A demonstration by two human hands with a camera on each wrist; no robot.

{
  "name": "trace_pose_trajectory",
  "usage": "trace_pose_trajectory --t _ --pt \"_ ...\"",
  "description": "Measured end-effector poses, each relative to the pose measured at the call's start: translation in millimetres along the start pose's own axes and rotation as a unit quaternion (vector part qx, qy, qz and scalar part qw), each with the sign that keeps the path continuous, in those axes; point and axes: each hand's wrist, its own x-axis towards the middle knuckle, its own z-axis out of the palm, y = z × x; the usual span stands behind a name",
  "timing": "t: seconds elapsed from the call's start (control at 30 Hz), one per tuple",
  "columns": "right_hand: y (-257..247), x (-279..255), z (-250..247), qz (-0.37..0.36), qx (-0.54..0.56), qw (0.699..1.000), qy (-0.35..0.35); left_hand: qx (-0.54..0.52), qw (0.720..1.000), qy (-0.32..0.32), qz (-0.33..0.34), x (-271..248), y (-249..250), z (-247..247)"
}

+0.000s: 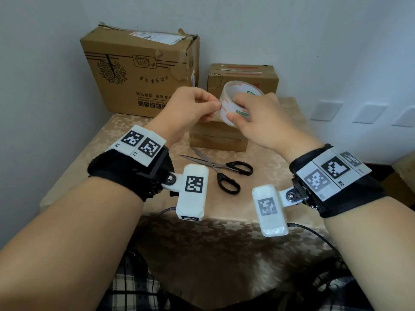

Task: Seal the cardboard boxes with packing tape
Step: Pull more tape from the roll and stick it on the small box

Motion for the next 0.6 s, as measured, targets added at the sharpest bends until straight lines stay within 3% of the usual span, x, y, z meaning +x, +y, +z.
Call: trace_pose_trajectory --t 0.27,0.43,0.6 --pt "-7 3 2 0.003 -0.021 1.000 -0.011 0.175 0.983 0.004 0.049 -4 4 4" --pt "-6 6 -1 -0.011 -0.032 0.999 0.015 0.203 0.975 -0.005 0.087 -7 7 7" --pt "1 6 -7 0.031 -0.021 0.999 0.020 0.139 0.986 -0.007 0.088 -9 7 7"
